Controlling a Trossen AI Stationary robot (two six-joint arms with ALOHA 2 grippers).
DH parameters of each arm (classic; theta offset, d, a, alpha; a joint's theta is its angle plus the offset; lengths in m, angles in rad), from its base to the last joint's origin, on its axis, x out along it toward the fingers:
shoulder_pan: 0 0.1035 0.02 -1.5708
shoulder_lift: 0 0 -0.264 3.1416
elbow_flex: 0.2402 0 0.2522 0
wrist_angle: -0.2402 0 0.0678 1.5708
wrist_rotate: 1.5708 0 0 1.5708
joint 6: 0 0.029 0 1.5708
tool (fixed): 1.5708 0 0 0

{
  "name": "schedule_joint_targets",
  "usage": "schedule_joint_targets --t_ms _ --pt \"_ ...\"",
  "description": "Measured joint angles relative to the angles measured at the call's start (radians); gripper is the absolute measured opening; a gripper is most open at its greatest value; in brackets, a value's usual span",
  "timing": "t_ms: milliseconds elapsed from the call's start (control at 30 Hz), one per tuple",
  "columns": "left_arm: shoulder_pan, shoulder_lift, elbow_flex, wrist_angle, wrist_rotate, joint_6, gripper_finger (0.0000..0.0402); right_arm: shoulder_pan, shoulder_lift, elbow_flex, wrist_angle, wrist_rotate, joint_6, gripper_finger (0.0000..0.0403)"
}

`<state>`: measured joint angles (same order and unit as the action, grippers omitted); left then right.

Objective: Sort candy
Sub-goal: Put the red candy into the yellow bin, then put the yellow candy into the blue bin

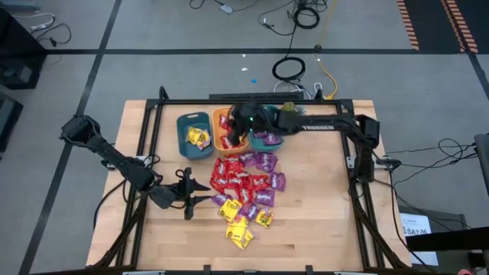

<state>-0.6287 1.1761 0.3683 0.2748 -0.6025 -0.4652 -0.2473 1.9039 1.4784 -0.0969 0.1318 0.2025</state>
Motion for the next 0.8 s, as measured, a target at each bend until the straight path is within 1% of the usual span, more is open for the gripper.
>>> schedule_joint_targets --t_ms 200,333,467,633,800 --pt "0.0 0.0 0.0 0.0 0.0 0.0 0.014 -0.052 0.009 0.002 -0.046 -0.004 0.044 0.0097" --pt "0.0 0.0 0.0 0.0 0.0 -0.001 0.014 -0.05 0.004 0.002 -0.044 -0.008 0.044 0.0138" --pt "0.0 0.0 0.0 0.001 0.0 -0.001 0.014 -0.038 0.004 0.002 -0.056 -0.008 0.038 0.017" --pt "0.0 0.0 0.0 0.001 0.0 -0.001 0.014 -0.024 -0.008 0.002 -0.117 -0.008 -0.006 0.0193" --pt "0.0 0.0 0.0 0.001 0.0 -0.001 0.014 0.008 -0.039 0.002 -0.209 -0.007 -0.043 0.0196"
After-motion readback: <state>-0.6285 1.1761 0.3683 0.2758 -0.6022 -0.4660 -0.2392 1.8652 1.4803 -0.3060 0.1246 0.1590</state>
